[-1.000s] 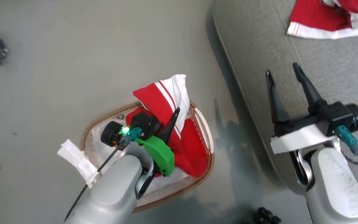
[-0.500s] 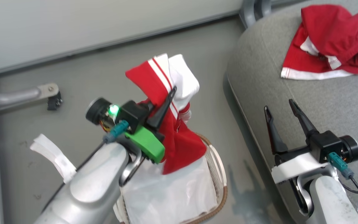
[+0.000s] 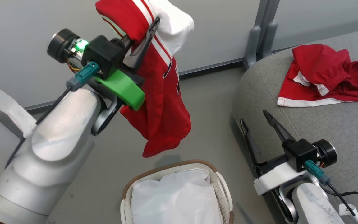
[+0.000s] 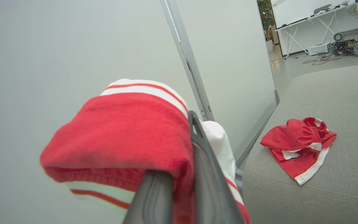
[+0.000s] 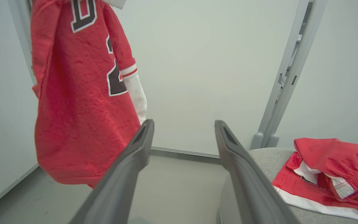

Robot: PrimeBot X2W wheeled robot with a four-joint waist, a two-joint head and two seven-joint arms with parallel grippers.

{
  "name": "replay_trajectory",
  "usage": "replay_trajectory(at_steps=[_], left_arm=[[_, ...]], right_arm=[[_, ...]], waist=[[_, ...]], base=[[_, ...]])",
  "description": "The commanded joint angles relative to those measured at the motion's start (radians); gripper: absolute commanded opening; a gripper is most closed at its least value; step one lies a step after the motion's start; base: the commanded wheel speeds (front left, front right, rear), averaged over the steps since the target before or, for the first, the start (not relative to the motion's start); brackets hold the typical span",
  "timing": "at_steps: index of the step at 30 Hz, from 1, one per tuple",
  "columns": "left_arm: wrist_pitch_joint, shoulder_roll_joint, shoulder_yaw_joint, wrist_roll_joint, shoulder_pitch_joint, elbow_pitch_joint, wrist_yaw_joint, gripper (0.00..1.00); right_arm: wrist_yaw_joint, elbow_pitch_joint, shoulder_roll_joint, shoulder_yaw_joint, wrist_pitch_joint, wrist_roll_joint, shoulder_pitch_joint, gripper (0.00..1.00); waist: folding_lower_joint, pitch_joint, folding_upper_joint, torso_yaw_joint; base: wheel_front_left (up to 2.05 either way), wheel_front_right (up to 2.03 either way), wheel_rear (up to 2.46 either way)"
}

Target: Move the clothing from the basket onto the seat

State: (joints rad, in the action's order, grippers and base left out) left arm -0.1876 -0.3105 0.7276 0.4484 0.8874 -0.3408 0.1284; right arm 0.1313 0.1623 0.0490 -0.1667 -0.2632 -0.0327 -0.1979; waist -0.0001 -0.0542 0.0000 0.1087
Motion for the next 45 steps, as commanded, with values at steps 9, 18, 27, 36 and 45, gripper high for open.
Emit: replay_trajectory(at_steps=[9,18,27,36,45], left_arm=[[0.027,0.01,0.005,-0.01,0.095,-0.044,-0.009,0.0],[0.064,0.08,0.04,-0.012,0.178,-0.069,-0.01,0.0],[0.082,0.171,0.104,0.009,0.24,-0.066,-0.003,0.0],[0.103,0.228,0.16,0.051,0.223,-0.047,0.0,0.0],[0.111,0.243,0.177,0.088,0.194,-0.018,-0.017,0.0]], right_arm=[[-0.001,0.0,0.002,-0.131,-0.002,-0.006,-0.065,1.0],[-0.001,0.009,0.004,-0.337,-0.002,-0.119,-0.193,1.0],[-0.001,0.157,0.002,-0.316,-0.002,-0.128,-0.294,1.0],[-0.001,0.257,0.003,-0.25,-0.002,-0.115,-0.334,1.0],[-0.001,0.338,0.003,-0.162,-0.002,-0.062,-0.377,0.22]], waist=[[0.0001,0.031,0.0,-0.005],[0.0001,0.04,0.0,-0.035],[0.0001,0.051,0.0,-0.119],[0.0001,0.063,0.0,-0.185],[0.0001,0.062,0.0,-0.212]], base=[[0.0,0.0,0.0],[0.0,0.0,0.0],[0.0,0.0,0.0],[0.0,0.0,0.0],[0.0,0.0,0.0]])
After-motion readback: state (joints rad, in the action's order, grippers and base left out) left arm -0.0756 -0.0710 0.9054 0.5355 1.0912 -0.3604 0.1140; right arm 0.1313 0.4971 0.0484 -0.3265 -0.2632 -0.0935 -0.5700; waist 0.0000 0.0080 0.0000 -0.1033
